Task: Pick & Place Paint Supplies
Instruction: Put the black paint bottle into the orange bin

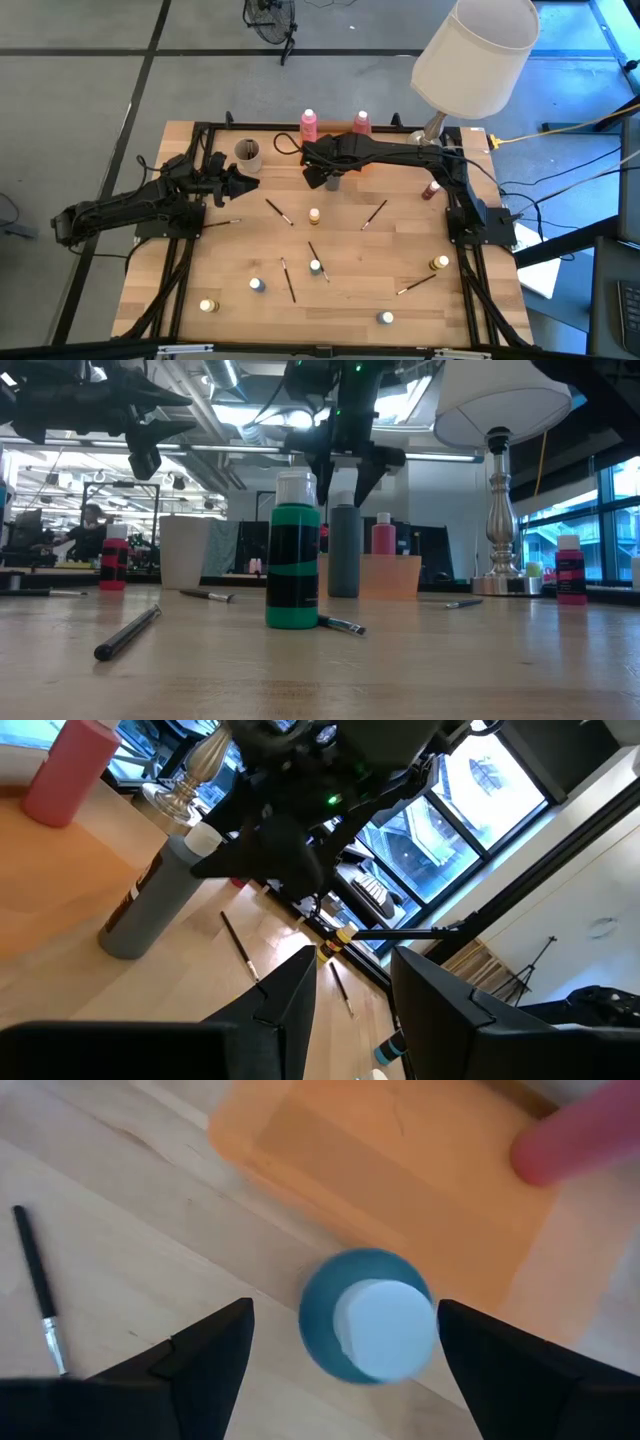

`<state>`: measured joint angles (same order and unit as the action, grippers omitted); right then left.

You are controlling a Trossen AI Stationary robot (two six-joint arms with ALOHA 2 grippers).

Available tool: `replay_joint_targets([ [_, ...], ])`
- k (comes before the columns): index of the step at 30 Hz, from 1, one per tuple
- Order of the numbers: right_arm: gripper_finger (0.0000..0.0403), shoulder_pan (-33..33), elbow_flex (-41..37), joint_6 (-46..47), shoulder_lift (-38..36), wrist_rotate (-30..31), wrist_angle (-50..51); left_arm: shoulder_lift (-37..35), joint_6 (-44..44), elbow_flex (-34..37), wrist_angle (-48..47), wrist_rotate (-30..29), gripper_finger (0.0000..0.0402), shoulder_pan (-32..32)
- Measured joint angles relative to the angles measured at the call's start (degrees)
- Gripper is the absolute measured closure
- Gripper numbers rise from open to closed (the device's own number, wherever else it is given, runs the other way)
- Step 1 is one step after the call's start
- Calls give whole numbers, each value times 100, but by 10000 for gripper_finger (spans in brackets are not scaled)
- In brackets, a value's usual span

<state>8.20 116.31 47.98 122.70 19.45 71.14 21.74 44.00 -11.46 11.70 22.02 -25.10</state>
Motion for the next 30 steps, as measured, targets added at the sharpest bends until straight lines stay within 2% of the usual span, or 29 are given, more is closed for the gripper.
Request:
replay_joint_targets([
  [22, 85, 38, -4, -86, 216, -2, 88, 7, -126, 0, -153, -35, 274, 0],
  [30, 120, 38, -4, -87, 216, -8, 106, 7, -126, -1, -151, -35, 274, 0],
])
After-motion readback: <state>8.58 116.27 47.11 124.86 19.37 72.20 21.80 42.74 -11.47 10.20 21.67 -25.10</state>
